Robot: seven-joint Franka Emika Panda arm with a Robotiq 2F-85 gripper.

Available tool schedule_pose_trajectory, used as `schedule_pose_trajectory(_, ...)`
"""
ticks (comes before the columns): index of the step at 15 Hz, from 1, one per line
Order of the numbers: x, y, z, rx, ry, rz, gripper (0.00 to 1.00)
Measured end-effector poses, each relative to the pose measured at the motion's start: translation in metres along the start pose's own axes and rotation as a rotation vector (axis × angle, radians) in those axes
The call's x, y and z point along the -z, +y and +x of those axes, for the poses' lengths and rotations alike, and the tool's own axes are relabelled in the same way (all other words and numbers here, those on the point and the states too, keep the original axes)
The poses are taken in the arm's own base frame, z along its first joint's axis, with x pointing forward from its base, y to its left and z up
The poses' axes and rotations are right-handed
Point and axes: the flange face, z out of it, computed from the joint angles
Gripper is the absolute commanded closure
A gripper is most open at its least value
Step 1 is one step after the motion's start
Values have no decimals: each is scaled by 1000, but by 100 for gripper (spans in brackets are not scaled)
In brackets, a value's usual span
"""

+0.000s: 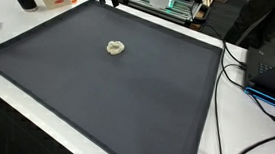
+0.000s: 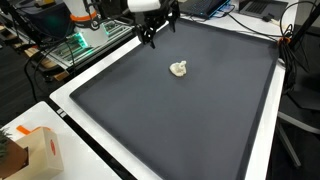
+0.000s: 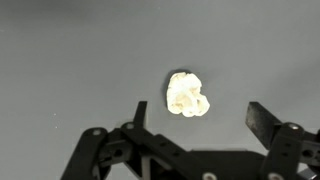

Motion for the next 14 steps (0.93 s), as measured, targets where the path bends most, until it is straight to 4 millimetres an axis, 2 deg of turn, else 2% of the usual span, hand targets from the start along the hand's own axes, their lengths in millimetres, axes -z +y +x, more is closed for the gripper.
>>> schedule_pose_trajectory(8,-51,57,16,-298,22,145,0)
schedule_pose_trajectory(14,-78,74,28,-426,-19,141,0)
